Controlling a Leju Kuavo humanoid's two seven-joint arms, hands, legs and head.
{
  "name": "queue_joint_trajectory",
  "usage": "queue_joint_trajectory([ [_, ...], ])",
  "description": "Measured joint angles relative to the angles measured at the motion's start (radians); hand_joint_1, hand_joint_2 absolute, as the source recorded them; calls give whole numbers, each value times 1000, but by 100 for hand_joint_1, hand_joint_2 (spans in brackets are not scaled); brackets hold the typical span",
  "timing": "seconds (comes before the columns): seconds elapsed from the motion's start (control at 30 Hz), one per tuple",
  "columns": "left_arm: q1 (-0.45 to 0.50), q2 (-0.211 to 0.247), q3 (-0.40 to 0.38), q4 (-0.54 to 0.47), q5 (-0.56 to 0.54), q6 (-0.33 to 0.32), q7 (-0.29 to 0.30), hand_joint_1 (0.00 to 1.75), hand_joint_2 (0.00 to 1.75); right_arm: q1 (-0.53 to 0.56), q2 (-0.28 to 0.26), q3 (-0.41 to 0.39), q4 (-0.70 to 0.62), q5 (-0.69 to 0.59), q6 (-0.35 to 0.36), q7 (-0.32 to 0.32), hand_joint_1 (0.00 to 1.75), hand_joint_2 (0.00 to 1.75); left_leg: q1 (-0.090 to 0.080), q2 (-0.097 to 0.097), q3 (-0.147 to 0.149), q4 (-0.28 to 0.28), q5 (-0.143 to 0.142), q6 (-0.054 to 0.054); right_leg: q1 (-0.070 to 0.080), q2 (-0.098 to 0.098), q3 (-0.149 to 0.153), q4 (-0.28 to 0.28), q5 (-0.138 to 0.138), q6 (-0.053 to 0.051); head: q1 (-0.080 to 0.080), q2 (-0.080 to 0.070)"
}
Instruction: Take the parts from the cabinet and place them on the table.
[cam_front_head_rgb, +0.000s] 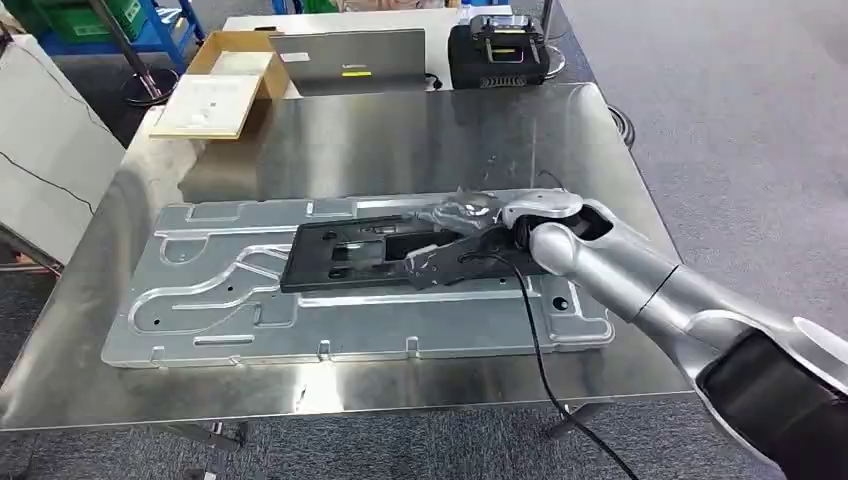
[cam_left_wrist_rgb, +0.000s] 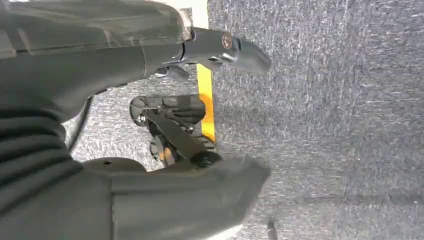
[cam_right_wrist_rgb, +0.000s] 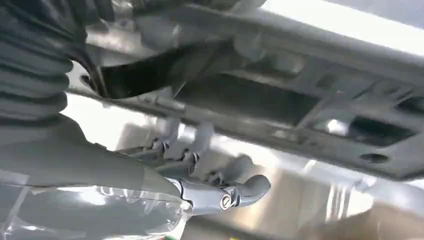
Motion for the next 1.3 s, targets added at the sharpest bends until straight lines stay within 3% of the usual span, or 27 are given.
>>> queue_joint_trajectory([
  [0.03,0,0,-1,0,0,1,0,0,175,1,0,3,5,-16,4,0,0,0,1,0,32,-66,41,2,0,0,1,2,-1,0,0,0],
  [0.1,-2,0,-2,0,1,2,0,0,175,0,0,7,11,-34,7,0,0,0,2,0,127,-253,126,7,0,2,3,6,-5,5,0,0],
  [0.13,-4,0,-3,0,1,2,0,0,175,0,0,12,15,-38,8,0,0,0,-3,-1,150,-289,108,10,6,4,0,8,-7,10,0,0],
  [0.2,-3,0,-7,0,1,2,-1,0,175,2,-1,22,22,-45,8,0,0,0,-4,-3,146,-294,110,20,6,5,-4,9,-5,20,0,0],
  [0.23,-2,0,-10,0,2,3,-1,0,0,2,-1,27,25,-47,6,0,0,0,-5,-3,146,-293,110,23,6,5,-2,6,-4,25,0,0],
  [0.3,-2,0,-11,0,11,3,-9,0,0,0,-7,34,32,-56,-20,1,0,0,1,-1,151,-304,120,41,1,4,-4,19,-17,39,0,0],
  [0.33,-2,0,-11,0,15,2,-15,0,0,1,-10,33,33,-69,-56,-3,0,0,1,-1,150,-304,120,48,2,3,-21,57,-47,43,1,0],
  [0.4,-2,0,-11,0,19,2,-21,0,0,24,-13,12,32,-108,-172,-26,0,0,0,1,150,-304,120,54,2,3,-87,206,-126,49,0,0],
  [0.43,-1,0,-11,0,19,2,-21,0,0,49,-18,-14,29,-113,-215,-35,0,0,-1,1,150,-303,120,56,2,3,-121,281,-153,51,1,0],
  [0.47,2,0,-11,0,19,2,-22,0,0,75,-21,-40,25,-112,-235,-39,0,0,-1,0,150,-303,119,56,1,3,-142,324,-159,52,0,0],
  [0.5,5,0,-11,0,20,2,-22,0,0,98,-23,-65,19,-112,-253,-47,0,0,-1,-1,150,-301,119,56,1,3,-138,312,-139,51,0,0],
  [0.53,7,0,-11,0,21,2,-23,0,0,120,-23,-91,10,-112,-294,-61,0,0,-2,-2,150,-300,119,56,2,3,-114,259,-105,48,0,0],
  [0.6,8,0,-12,0,28,-5,-34,0,0,191,-27,-193,-46,-108,-451,-112,0,0,-3,-4,153,-297,115,52,4,2,-18,73,-18,36,0,0],
  [0.63,9,-2,-12,0,31,-6,-39,0,0,230,-31,-257,-88,-101,-511,-132,0,0,-5,-5,152,-297,114,49,8,-1,7,18,-19,28,0,0],
  [0.73,16,-3,-12,0,45,-13,-49,0,0,355,-47,-444,-234,-57,-614,-190,0,0,-8,-8,152,-295,110,36,15,-2,10,13,-22,22,0,0],
  [0.77,21,-3,-11,0,52,-16,-57,0,0,420,-57,-521,-309,-31,-679,-248,0,0,-8,-10,153,-296,111,31,15,-3,12,9,-21,19,0,0],
  [0.8,27,-3,-11,0,54,-16,-63,0,0,497,-69,-594,-389,-6,-732,-297,0,0,-8,-13,148,-293,101,26,1,-9,21,-4,-16,11,0,0],
  [0.83,35,-4,-11,0,59,-16,-69,0,0,579,-76,-666,-476,18,-773,-342,0,0,-8,-7,146,-271,78,21,3,-13,29,-9,-16,9,0,0],
  [0.93,58,-3,-5,0,76,-14,-85,0,0,903,-89,-909,-742,71,-842,-486,0,0,-2,-1,63,-50,-54,8,6,-32,38,-9,-21,-1,-1,0],
  [0.97,68,-2,0,0,82,-15,-89,0,0,1014,-86,-977,-805,74,-845,-524,0,0,-1,0,45,-1,-71,4,6,-34,37,-7,-23,-1,-1,0],
  [1.0,76,0,5,0,82,-15,-90,0,0,1097,-80,-1043,-861,75,-845,-558,0,0,-1,0,49,0,-64,3,5,-34,35,-6,-23,-1,-1,0],
  [1.03,81,0,8,0,83,-15,-91,0,0,1155,-77,-1087,-900,75,-844,-577,0,0,-1,1,75,-42,-37,4,4,-30,31,-4,-23,-1,-1,0],
  [1.1,81,3,10,0,84,-13,-91,0,0,1219,-70,-1158,-960,83,-833,-583,0,0,-1,0,179,-219,41,11,2,-15,27,3,-24,1,-1,0],
  [1.13,76,3,11,0,84,-13,-91,0,0,1239,-67,-1180,-979,87,-827,-580,0,0,-1,-2,221,-297,44,18,2,-11,27,7,-24,5,-1,0],
  [1.17,71,3,11,0,84,-13,-91,0,0,1254,-64,-1201,-999,93,-826,-576,0,0,-8,-2,219,-297,45,23,8,-5,27,9,-22,14,-1,0],
  [1.27,63,4,16,0,94,-5,-93,0,0,1315,-53,-1244,-1040,115,-835,-549,0,0,-14,-1,218,-295,56,39,3,-1,28,4,-12,33,-1,0],
  [1.3,64,4,19,0,99,-1,-94,0,0,1359,-42,-1267,-1055,110,-838,-548,0,0,-8,-3,219,-306,68,52,6,-3,25,4,-8,42,-1,0],
])
